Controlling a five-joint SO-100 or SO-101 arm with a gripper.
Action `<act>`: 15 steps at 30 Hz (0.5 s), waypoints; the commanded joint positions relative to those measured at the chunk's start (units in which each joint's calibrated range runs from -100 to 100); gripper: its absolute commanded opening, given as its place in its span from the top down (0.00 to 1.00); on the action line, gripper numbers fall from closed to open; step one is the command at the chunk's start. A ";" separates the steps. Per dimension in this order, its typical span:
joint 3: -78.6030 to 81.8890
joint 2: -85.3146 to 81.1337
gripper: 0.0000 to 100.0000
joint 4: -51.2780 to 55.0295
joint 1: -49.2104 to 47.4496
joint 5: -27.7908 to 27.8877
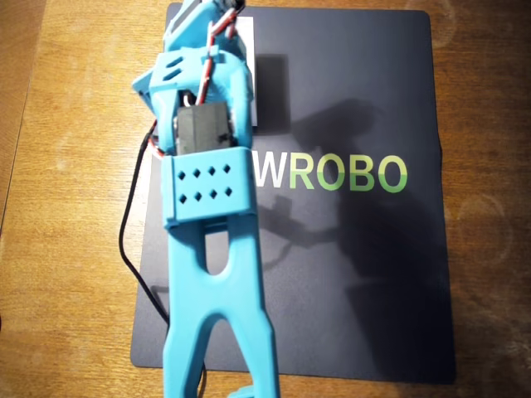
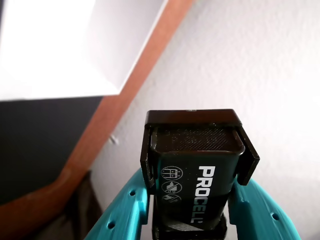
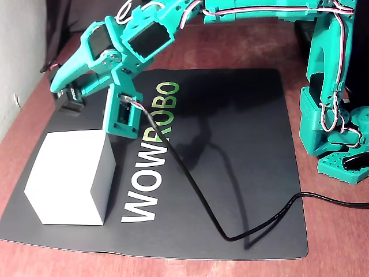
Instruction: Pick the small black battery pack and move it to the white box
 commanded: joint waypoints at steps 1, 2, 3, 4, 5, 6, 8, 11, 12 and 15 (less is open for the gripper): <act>-2.97 0.71 0.92 -0.94 -1.50 1.33; -2.88 1.06 0.92 -0.94 -1.50 1.55; -2.88 1.41 0.92 -0.94 -1.38 1.55; -2.88 1.76 0.92 -0.94 -1.15 1.60; -2.88 2.11 0.92 -0.94 -1.03 1.93; -2.88 2.46 0.92 -0.94 -0.91 2.31; -2.88 3.25 0.92 -0.94 -0.80 3.07; -2.88 4.56 0.92 -0.94 -0.56 3.50; -2.88 5.09 0.92 -0.94 -0.56 3.50; -2.88 6.67 0.92 -0.94 -0.56 3.61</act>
